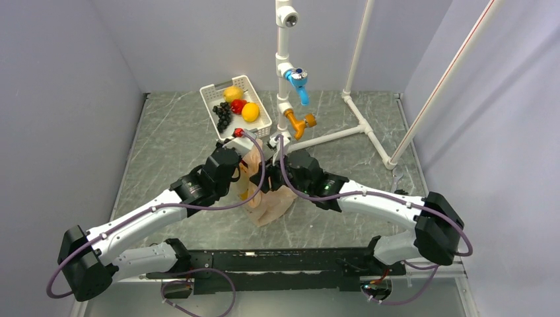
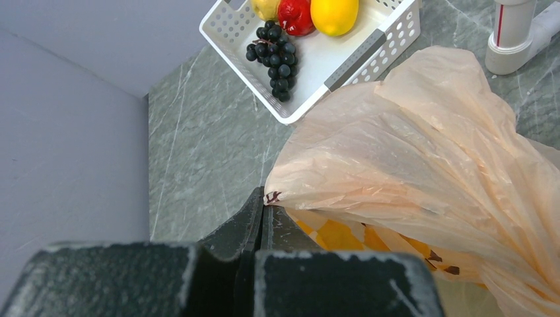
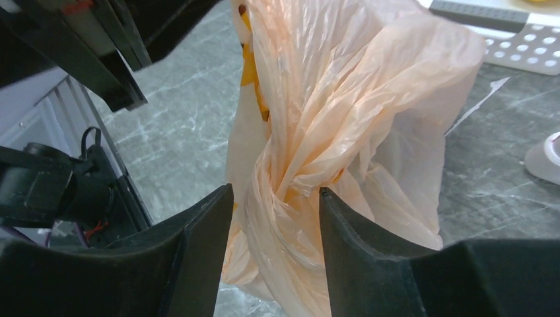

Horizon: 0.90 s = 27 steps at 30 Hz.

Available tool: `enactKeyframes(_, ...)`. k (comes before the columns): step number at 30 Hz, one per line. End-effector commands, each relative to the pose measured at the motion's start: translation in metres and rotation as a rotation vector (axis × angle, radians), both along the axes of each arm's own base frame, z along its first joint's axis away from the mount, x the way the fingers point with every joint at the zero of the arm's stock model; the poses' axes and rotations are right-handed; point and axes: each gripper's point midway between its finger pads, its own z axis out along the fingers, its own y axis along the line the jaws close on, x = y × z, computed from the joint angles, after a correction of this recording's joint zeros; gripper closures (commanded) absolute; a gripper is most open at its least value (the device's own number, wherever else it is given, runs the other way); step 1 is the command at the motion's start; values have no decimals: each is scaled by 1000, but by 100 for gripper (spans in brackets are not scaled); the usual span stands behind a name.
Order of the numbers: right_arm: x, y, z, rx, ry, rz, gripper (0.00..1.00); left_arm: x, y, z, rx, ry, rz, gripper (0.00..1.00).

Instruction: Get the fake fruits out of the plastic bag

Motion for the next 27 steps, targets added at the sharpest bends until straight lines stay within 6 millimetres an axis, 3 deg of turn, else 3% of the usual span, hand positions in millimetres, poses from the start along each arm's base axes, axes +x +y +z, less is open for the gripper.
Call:
enactKeyframes(1,-2,11,14,51,-8,25,50,3,2,19,-38,-57,24,100)
enactKeyframes(2,-3,7,7,41,-1,14,54,4,2,20,-40,-60,22,100)
enactKeyframes(4,-4,-2,-6,11,16,-10,77,4,2,22,-40,-62,22,100)
enactKeyframes(6,-3,-17,-17,-21,26,-66,88,4,4,23,-39,-69,30,100)
enactKeyframes(8,-3,-36,-21,-39,21,-120,92,3,6,25,-37,-76,40,100)
enactKeyframes(13,-12,-83,-40,-85,11,-217,98,3,15,32,-32,-107,75,100)
enactKeyframes(17,-22,-107,-63,-138,41,-244,98,4,21,33,-30,-114,98,100)
enactKeyframes(21,-26,-111,-64,-123,47,-244,98,5,25,30,-31,-102,110,100)
enactKeyframes(27,-22,-92,-40,-43,1,-195,98,3,24,18,-29,-73,106,100)
